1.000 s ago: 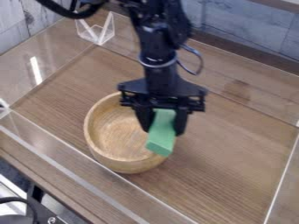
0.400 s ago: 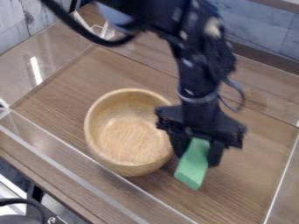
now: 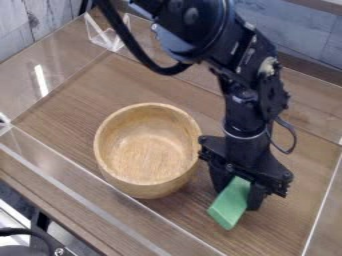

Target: Move green stick from inside the wooden bowl to the table next to it

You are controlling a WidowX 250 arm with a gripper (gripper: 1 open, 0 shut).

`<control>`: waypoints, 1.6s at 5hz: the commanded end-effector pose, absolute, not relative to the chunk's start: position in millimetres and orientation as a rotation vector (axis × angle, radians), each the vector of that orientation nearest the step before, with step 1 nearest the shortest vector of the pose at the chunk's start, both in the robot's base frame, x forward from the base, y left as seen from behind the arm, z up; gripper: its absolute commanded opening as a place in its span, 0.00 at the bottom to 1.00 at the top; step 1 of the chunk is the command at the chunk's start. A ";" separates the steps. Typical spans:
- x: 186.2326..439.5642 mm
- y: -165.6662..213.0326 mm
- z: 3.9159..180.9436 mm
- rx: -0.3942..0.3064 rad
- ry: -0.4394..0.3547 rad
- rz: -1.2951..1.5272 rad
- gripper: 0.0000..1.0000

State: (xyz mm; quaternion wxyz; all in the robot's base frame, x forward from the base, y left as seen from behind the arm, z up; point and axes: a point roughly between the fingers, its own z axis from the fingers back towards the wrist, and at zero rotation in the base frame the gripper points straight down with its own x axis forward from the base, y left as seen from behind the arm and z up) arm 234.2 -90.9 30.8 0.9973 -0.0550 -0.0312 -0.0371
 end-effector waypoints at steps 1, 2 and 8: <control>234.4 -92.2 34.3 -0.121 -0.082 -0.170 0.00; 231.4 -90.7 33.8 -0.128 -0.080 -0.255 0.00; 254.6 -95.9 50.2 -0.136 -0.102 -0.177 0.00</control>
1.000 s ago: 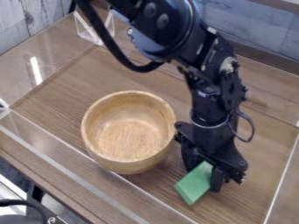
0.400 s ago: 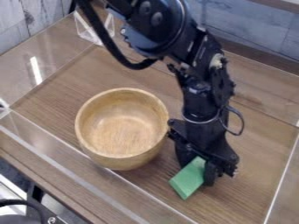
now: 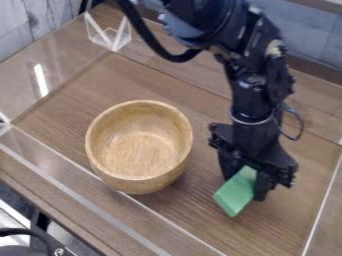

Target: Move green stick from inside the wooden bowl to the table next to it

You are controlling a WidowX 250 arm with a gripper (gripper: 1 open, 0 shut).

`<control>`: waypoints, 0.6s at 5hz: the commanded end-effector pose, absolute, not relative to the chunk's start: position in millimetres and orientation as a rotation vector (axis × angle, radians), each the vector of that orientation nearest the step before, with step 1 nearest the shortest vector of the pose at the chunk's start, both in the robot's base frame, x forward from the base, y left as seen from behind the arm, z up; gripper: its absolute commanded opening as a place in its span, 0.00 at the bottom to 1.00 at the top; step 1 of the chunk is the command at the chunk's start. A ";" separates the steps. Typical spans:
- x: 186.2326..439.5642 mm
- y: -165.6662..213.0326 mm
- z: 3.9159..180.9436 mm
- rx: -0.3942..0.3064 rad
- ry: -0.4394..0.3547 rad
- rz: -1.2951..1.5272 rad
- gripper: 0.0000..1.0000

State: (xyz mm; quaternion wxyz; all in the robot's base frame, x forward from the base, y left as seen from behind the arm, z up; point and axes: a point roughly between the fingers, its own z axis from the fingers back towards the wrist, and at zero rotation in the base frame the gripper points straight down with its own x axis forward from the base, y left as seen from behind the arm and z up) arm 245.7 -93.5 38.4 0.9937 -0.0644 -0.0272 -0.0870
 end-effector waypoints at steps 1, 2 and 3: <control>257.1 -110.6 43.7 -0.140 -0.099 -0.166 0.00; 256.5 -124.1 38.6 -0.145 -0.091 -0.169 0.00; 253.4 -122.3 40.6 -0.148 -0.082 -0.217 0.00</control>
